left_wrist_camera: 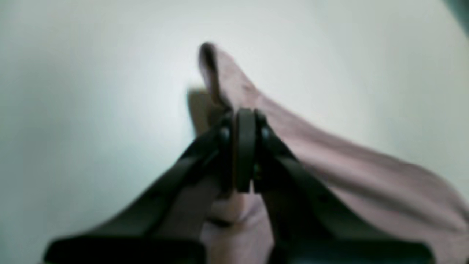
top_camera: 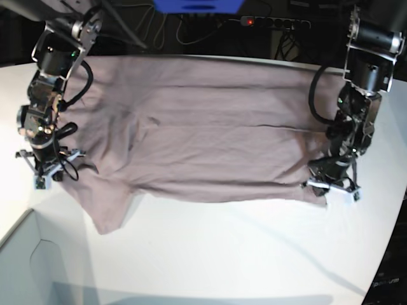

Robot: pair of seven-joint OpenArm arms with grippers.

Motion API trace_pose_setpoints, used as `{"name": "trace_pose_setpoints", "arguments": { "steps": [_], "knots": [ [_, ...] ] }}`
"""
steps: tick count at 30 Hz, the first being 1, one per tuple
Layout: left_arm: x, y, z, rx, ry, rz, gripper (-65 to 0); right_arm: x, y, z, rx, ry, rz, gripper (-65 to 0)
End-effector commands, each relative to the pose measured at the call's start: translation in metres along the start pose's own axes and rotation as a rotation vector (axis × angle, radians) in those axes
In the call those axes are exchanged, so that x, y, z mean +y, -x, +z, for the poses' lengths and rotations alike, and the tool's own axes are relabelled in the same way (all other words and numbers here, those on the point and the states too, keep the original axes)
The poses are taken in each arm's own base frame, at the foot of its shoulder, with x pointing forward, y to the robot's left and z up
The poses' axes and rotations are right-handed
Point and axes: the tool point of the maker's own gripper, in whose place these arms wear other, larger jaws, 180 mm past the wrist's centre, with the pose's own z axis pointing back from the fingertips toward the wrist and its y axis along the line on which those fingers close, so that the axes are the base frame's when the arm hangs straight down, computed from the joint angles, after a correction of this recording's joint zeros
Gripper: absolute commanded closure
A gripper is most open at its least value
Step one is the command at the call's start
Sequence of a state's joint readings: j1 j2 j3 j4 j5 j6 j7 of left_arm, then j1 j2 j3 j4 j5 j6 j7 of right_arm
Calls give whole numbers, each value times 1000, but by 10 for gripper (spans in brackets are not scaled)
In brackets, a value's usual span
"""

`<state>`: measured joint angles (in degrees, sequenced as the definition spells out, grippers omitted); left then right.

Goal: Layout the t-shirt on the table in an organized manner, then fold the t-shirt properly
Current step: 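Grasp the folded edge with both grippers and fold it toward the collar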

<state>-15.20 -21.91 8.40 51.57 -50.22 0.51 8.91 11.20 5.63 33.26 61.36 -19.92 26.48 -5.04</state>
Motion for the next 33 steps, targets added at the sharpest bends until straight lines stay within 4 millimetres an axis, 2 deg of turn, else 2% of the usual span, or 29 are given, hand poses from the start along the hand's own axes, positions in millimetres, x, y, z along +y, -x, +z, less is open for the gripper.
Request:
{"name": "trace_pose_setpoints", "arguments": {
  "steps": [1, 4, 9, 14, 17, 24, 30, 33],
  "knots": [
    [2, -23, 3, -52, 10, 0, 0, -14, -22, 6, -77, 27, -4, 0],
    [6, -25, 13, -39, 28, 24, 0, -19, -21, 25, -115, 37, -28, 0],
    [10, -18, 31, -23, 50, 34, 0, -23, -7, 53, -137, 38, -74, 0],
    [12, 2, 45, 5, 63, 19, 0, -26, 7, 82, -144, 35, -97, 0],
    [22, 14, 53, 19, 45, 40, 0, -18, 21, 94, -123, 28, -107, 0],
    [53, 37, 70, 32, -29, 111, 0, -12, 57, 111, -42, 21, -106, 0],
    [59, 44, 72, 46, -44, 112, 0, -12, 71, 119, -6, 18, -94, 0],
    [56, 50, 72, 53, -40, 121, -1, -11, 77, 122, 8, 13, -89, 0]
  ]
}}
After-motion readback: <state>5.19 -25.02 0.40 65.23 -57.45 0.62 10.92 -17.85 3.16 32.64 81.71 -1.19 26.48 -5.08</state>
